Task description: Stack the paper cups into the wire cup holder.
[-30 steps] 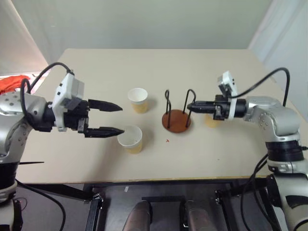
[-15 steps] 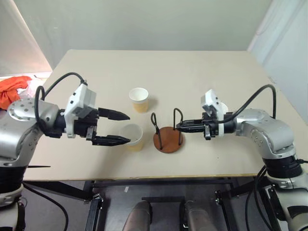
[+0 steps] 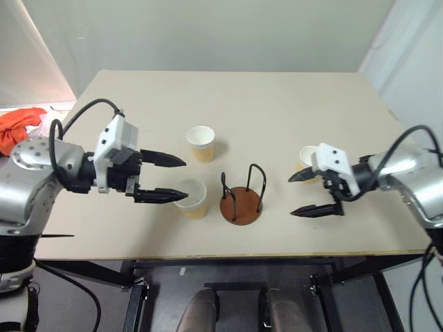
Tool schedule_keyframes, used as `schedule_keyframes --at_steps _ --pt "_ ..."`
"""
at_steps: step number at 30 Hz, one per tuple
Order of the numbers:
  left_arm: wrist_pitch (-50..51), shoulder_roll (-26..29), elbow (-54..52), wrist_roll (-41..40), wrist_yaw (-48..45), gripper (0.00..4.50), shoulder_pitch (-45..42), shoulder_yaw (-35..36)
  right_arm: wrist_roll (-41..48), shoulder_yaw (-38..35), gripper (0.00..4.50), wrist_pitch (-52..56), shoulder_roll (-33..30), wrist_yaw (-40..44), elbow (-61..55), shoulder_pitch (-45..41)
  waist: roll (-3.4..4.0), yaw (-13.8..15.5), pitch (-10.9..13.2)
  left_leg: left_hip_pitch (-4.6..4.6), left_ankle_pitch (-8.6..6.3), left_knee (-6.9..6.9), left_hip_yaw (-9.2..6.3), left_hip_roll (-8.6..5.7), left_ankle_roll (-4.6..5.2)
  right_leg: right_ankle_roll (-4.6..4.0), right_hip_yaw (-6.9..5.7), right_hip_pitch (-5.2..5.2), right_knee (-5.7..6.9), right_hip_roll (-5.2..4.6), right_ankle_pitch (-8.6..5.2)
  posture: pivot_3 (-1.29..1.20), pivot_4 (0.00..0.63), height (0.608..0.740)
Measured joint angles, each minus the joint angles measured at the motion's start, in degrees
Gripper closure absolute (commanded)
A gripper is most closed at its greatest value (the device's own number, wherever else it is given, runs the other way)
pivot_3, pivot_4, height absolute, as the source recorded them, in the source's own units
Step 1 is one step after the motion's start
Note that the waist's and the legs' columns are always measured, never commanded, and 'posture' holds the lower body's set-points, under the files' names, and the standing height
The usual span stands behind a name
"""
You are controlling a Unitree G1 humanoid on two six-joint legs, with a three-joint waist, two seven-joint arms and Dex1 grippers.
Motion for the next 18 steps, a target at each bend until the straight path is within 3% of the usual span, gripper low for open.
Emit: schedule_keyframes --at_steps 6,18 --pt "-1.18 0.16 -0.38 -0.01 -1.01 0.52 -1.94 0.12 -4.0 -2.42 0.04 -7.47 -3.57 3.01 7.19 -10.01 -0.04 -0.43 -0.02 0.09 0.01 -0.01 0.01 0.03 0.02 0.06 0.05 0.01 0.03 0.03 -0.03 0.0 0.15 0.74" --pt "-1.74 1.21 -3.31 1.04 -0.56 0.52 -0.75 0.42 -23.99 8.96 0.04 -23.96 7.41 0.78 33.02 -15.13 -0.03 -0.38 -0.01 0.08 -0.1 -0.02 0.0 0.09 0.11 0.09 -0.03 -0.06 0.12 -0.01 0.03 0.0 0.15 0.74"
